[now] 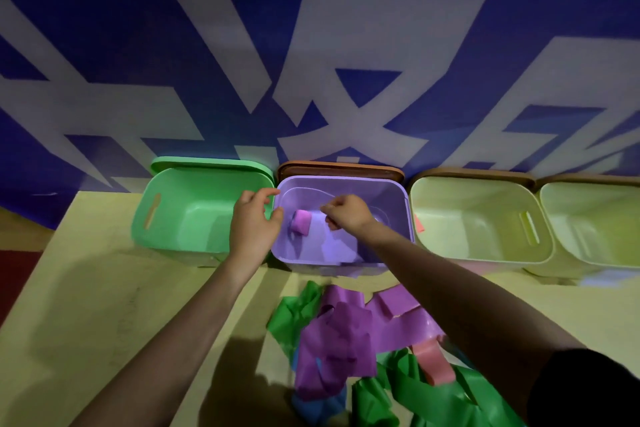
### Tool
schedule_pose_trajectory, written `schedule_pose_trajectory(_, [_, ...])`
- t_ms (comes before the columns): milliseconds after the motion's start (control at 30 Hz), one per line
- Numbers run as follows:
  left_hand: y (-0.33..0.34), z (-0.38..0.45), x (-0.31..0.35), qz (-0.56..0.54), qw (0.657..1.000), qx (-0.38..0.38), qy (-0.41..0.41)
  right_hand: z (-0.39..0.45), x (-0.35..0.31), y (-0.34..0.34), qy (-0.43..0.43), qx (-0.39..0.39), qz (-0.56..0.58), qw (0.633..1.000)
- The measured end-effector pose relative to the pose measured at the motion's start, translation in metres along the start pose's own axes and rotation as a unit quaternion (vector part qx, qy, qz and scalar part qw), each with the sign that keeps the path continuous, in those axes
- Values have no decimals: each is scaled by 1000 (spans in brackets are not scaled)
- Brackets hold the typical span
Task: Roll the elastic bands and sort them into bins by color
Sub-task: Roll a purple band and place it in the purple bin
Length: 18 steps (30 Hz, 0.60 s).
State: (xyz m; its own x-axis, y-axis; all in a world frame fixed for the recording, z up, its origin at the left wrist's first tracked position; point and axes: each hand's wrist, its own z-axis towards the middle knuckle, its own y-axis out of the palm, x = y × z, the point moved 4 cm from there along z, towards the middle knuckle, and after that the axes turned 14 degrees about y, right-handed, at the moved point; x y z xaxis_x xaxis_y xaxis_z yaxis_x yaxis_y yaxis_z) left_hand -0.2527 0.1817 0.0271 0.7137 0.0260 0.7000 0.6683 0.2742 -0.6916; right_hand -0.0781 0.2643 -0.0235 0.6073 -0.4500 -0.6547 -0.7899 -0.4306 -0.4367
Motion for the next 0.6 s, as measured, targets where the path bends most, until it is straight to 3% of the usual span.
schedule_pose_trajectory(167, [-6, -13, 38, -51, 998, 5, 30, -60, 10, -34, -63, 3, 177, 982])
schedule_pose_trajectory(467, [2, -59, 42, -81, 996, -35, -6, -89, 49, -50, -23, 31, 189, 981])
schedule_pose_trajectory(600, [20, -82, 50, -123, 989, -78, -2, -113, 56, -58, -51, 36, 208, 976])
